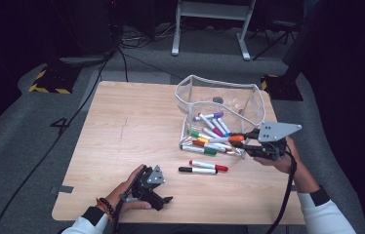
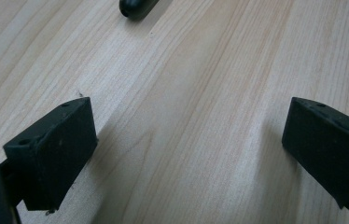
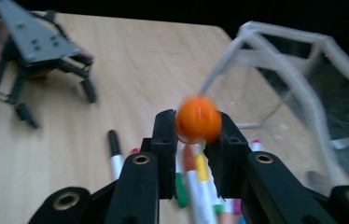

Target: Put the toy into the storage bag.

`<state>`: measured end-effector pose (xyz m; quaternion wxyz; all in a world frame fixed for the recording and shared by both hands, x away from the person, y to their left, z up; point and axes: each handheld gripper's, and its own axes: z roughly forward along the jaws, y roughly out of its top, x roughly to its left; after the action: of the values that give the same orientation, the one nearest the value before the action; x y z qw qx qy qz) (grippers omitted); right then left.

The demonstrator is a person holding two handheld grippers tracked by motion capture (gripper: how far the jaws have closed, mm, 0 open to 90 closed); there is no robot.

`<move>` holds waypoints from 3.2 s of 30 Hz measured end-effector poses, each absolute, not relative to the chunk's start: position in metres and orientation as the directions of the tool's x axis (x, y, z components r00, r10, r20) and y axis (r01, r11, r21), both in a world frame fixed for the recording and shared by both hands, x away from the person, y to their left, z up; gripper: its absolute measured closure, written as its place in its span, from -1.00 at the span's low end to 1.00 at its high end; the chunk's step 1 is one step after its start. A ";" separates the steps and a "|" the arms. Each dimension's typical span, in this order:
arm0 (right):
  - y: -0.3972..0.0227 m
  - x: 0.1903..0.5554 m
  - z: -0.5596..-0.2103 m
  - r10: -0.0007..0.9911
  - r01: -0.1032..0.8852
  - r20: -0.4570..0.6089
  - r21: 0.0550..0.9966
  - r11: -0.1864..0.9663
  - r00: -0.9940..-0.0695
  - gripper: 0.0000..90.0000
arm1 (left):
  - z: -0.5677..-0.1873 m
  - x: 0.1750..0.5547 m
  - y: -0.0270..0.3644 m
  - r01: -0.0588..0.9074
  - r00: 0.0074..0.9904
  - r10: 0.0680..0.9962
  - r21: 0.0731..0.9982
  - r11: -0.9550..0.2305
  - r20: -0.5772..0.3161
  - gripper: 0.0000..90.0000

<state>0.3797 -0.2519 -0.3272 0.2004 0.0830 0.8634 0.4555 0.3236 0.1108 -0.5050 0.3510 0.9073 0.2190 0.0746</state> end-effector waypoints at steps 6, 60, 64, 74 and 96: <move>-0.255 0.406 -0.303 0.387 -0.028 -0.294 0.826 0.563 -0.874 0.65 | -0.505 0.324 0.111 0.343 0.894 0.447 0.669 -0.659 -0.019 -0.92; -0.241 0.523 -0.318 0.547 0.376 -0.099 0.625 0.685 -0.831 0.64 | -0.505 0.323 0.112 0.341 0.896 0.443 0.671 -0.658 -0.021 -0.93; -0.233 0.523 -0.323 0.523 0.382 -0.084 0.588 0.714 -0.848 0.65 | -0.505 0.323 0.112 0.341 0.896 0.443 0.671 -0.658 -0.021 -0.92; -0.230 0.519 -0.321 0.533 0.374 -0.109 0.597 0.710 -0.839 0.35 | -0.505 0.323 0.112 0.341 0.896 0.443 0.671 -0.658 -0.021 -0.92; -0.269 0.426 -0.293 0.510 0.160 -0.143 0.848 0.505 -0.848 -0.10 | -0.505 0.323 0.112 0.341 0.896 0.443 0.671 -0.658 -0.020 -0.92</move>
<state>0.4263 -0.2693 -0.2934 0.1917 0.1982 0.8460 0.4564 0.3231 0.1118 -0.5051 0.3525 0.9077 0.2159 0.0726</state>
